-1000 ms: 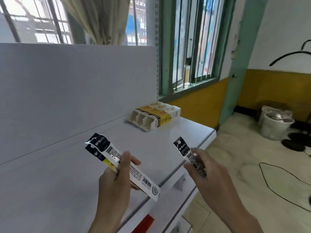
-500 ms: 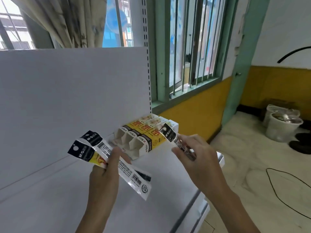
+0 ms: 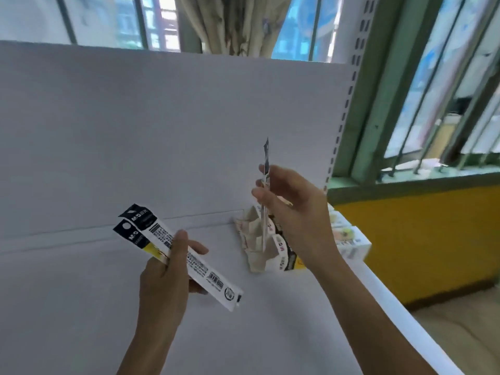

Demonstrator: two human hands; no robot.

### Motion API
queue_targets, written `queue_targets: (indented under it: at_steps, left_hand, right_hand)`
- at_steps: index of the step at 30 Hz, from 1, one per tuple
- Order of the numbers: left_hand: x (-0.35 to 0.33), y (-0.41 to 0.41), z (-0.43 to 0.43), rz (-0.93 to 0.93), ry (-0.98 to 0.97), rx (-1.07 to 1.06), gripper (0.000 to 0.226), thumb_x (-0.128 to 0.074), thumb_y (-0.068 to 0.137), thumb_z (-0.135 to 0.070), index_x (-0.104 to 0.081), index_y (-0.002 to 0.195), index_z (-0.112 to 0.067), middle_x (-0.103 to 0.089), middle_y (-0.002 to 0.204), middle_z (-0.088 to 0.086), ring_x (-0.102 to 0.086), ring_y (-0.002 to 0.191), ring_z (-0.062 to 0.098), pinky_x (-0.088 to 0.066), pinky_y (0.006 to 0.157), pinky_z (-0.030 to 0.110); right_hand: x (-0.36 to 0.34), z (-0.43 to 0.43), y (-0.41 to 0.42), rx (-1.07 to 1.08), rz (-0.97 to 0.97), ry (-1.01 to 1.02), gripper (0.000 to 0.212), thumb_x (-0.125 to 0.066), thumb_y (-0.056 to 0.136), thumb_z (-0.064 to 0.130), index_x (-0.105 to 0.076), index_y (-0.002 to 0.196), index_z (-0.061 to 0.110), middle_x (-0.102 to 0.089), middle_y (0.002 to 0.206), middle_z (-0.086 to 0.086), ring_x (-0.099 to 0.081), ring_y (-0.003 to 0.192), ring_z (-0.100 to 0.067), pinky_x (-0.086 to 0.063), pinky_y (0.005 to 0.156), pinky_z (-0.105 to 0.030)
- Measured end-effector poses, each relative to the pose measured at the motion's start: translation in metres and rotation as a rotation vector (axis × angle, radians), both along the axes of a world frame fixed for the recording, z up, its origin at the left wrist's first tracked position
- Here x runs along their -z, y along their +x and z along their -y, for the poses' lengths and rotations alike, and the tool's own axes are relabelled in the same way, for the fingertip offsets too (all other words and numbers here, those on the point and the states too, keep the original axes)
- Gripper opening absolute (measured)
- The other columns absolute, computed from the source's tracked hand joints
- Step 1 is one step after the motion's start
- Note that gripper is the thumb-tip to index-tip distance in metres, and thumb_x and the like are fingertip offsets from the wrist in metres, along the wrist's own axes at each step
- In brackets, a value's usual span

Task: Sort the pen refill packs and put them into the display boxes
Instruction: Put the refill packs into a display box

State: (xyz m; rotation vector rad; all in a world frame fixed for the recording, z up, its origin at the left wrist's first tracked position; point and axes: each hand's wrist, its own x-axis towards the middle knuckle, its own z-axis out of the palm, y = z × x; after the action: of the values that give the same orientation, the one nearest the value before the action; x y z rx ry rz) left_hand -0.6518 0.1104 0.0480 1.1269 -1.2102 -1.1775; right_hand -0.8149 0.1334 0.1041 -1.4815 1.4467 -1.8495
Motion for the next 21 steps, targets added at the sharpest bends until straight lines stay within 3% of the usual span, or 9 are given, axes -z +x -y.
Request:
queue_targets:
  at_steps: [3, 6, 8, 10, 13, 17, 21]
  left_hand:
    - [0.004, -0.005, -0.010, -0.037, 0.015, -0.124, 0.044, -0.044, 0.094, -0.033, -0.064, 0.062, -0.010, -0.062, 0.053, 0.003, -0.067, 0.053, 0.017, -0.057, 0.047, 0.031]
    - [0.011, -0.004, -0.018, -0.078, 0.008, -0.260, 0.042, -0.044, 0.094, -0.032, -0.062, 0.064, -0.008, -0.063, 0.051, 0.001, -0.066, 0.053, 0.014, -0.055, 0.046, 0.025]
    - [0.016, -0.004, -0.025, -0.076, 0.003, -0.347, 0.041, -0.044, 0.094, -0.031, -0.062, 0.064, -0.010, -0.063, 0.053, 0.000, -0.064, 0.049, 0.010, -0.052, 0.044, 0.019]
    - [0.021, -0.007, -0.031, -0.019, 0.000, -0.401, 0.041, -0.044, 0.094, -0.034, -0.064, 0.065, -0.012, -0.060, 0.055, 0.006, -0.056, 0.040, 0.008, -0.045, 0.040, 0.015]
    - [0.025, -0.016, -0.036, -0.003, 0.020, -0.453, 0.038, -0.046, 0.093, -0.036, -0.064, 0.072, -0.010, -0.056, 0.048, 0.003, -0.047, 0.032, 0.008, -0.043, 0.038, 0.019]
    - [0.020, -0.029, -0.029, -0.056, 0.007, -0.509, 0.032, -0.054, 0.090, -0.031, -0.055, 0.070, -0.006, -0.060, 0.051, 0.001, -0.059, 0.039, 0.006, -0.051, 0.041, 0.019]
    - [0.019, -0.047, -0.021, 0.056, -0.065, -0.640, 0.030, -0.061, 0.085, -0.035, -0.056, 0.063, -0.015, -0.058, 0.057, -0.001, -0.055, 0.041, -0.001, -0.040, 0.038, 0.008]
  right_hand:
    - [0.009, 0.024, -0.009, -0.129, -0.153, 0.090, 0.029, -0.070, 0.079, 0.016, -0.065, 0.108, 0.016, -0.068, 0.095, 0.003, -0.063, 0.085, -0.001, -0.048, 0.072, -0.010]
    - [0.023, 0.040, -0.013, -0.207, -0.417, 0.165, 0.028, -0.069, 0.081, 0.019, -0.067, 0.108, 0.017, -0.064, 0.089, 0.010, -0.058, 0.078, 0.007, -0.042, 0.069, -0.003]
    - [0.035, 0.045, -0.016, -0.248, -0.622, 0.215, 0.027, -0.068, 0.082, 0.022, -0.066, 0.109, 0.019, -0.064, 0.091, 0.002, -0.060, 0.083, -0.006, -0.047, 0.076, -0.016]
    - [0.046, 0.045, -0.019, -0.299, -0.809, 0.334, 0.036, -0.067, 0.082, 0.029, -0.062, 0.116, 0.019, -0.061, 0.106, -0.003, -0.058, 0.099, -0.020, -0.045, 0.085, -0.028]
    - [0.048, 0.033, -0.033, -0.348, -0.919, 0.503, 0.063, -0.070, 0.076, 0.042, -0.049, 0.130, 0.018, -0.045, 0.132, 0.003, -0.043, 0.121, -0.015, -0.033, 0.097, -0.026]
    - [0.047, 0.012, -0.082, -0.186, -0.942, 0.494, 0.066, -0.072, 0.073, 0.044, -0.044, 0.131, 0.030, -0.041, 0.133, 0.012, -0.036, 0.125, -0.010, -0.033, 0.096, -0.026]
    - [0.067, -0.004, -0.123, -0.005, -1.171, 0.582, 0.070, -0.063, 0.078, 0.049, -0.031, 0.139, 0.033, -0.029, 0.145, 0.013, -0.024, 0.134, -0.014, -0.025, 0.106, -0.030]
